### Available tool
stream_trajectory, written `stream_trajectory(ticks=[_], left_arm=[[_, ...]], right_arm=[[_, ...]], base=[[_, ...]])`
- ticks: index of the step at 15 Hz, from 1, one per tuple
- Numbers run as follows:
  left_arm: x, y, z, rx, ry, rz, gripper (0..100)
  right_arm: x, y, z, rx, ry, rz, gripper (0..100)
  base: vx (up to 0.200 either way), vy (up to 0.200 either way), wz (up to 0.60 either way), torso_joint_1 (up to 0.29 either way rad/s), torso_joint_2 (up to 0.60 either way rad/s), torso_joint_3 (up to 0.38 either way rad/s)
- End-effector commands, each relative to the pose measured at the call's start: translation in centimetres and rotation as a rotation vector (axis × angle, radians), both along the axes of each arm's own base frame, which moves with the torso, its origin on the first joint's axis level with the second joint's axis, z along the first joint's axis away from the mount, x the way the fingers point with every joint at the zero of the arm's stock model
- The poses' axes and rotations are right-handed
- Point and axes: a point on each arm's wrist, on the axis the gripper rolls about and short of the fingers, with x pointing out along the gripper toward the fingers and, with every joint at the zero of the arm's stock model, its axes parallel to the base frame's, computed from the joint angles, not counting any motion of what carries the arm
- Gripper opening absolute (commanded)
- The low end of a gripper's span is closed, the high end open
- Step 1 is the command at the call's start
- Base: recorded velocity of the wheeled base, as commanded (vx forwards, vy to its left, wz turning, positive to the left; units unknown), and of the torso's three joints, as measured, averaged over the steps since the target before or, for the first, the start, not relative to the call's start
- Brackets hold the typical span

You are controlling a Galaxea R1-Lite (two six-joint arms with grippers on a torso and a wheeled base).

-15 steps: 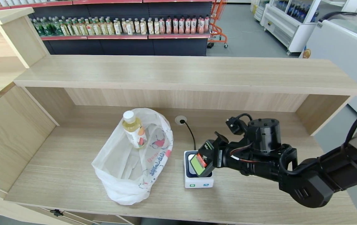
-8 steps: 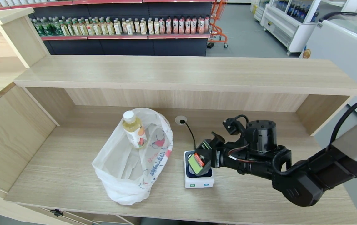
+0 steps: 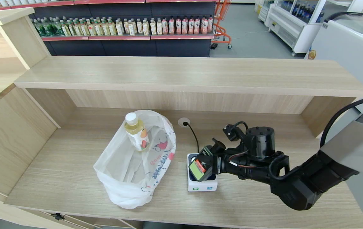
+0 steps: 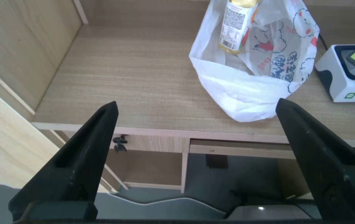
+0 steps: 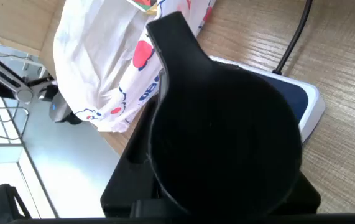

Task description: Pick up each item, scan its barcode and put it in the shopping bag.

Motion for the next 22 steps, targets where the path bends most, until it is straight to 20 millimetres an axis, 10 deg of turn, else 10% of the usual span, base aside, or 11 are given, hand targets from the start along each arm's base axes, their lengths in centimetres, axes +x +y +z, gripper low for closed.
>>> stream_trajectory(ticks=[1, 14, 22], left_arm=[[0.0, 0.0, 0.0, 0.0, 0.001, 0.0, 100], [0.0, 0.0, 0.0, 0.001, 0.001, 0.0, 100], [0.0, 0.0, 0.0, 0.0, 0.001, 0.0, 100]], right_arm=[[0.2, 0.1, -0.4, -0.011, -0.002, 0.003, 0], [0.6, 0.4, -0.6, 0.003, -0.033, 0.003, 0], [-5.0, -4.6, 11.7, -0.212, -0.54, -0.149, 0]], base=[[0.0, 0.0, 0.0, 0.0, 0.0, 0.0], [0.0, 0.0, 0.0, 0.0, 0.0, 0.0], [0.0, 0.05, 0.0, 0.001, 0.0, 0.001]])
